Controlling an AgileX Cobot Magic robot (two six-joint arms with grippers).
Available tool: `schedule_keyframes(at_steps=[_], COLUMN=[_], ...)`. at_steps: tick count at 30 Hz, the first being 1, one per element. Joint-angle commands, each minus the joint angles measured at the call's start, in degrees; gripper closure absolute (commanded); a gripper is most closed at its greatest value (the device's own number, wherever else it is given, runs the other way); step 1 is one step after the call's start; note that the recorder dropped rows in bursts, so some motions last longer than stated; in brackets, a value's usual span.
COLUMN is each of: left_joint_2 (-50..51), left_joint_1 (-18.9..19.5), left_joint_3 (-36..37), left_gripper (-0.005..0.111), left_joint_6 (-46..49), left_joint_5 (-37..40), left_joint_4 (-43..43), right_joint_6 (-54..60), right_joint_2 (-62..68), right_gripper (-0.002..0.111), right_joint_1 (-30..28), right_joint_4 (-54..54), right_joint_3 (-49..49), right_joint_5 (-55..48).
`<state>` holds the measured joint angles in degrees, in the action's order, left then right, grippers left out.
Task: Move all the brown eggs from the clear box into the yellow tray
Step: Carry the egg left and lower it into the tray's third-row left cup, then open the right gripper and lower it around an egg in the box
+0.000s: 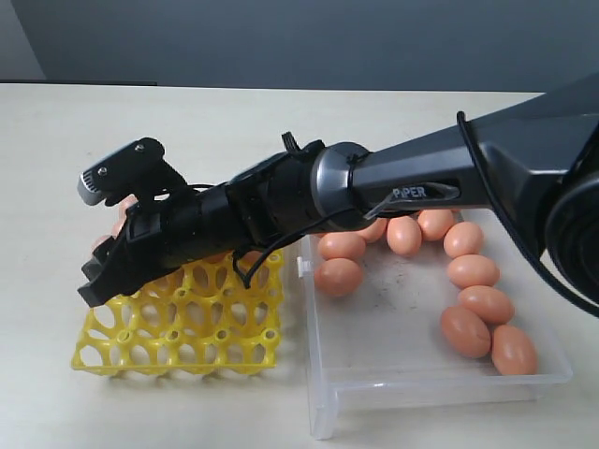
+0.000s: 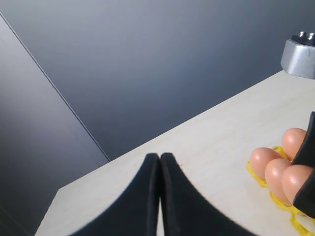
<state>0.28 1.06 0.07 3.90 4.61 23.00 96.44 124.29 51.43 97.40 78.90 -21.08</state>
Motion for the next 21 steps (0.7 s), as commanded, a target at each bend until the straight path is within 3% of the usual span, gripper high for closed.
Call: schedule_keyframes(at_steps=[1,8,12,16,18,21], left_joint_2=[-0.28,-0.28,-0.28,-0.28,-0.28,-0.28], left_joint_1=[-0.60,-0.60,-0.60,-0.60,-0.60,-0.60], left_joint_3=[-0.07,-0.07,-0.07,-0.07,-0.07,-0.07], left_gripper=[0.106,0.106,0.106,0.106,0.106,0.106], left_joint_6=[-0.25,-0.25,-0.25,-0.25,-0.25,-0.25], left_joint_5=[-0.28,-0.28,-0.28,-0.28,-0.28,-0.28], left_joint_4=[0.17,0.17,0.17,0.17,0.17,0.17], right_joint_6=[0.41,-1.47,-12.00,-40.24,-58.70,-87.70], right_joint_2=[-0.72,-3.49,-11.32,-18.82,-21.40,-22.89], right_gripper=[0.048,0.048,0.052,0.054,0.054,0.054], right_joint_1=[-0.03,-0.03,-0.14,-2.24,-4.96,-9.12], right_joint_4=[0.51,-1.54,-14.74,-39.53,-54.62,-87.64], right_joint_3=[0.39,0.39,0.25,-0.55,-0.55,-0.55], right_joint_5=[1.18,1.41,7.16,6.63,-0.69,-16.68])
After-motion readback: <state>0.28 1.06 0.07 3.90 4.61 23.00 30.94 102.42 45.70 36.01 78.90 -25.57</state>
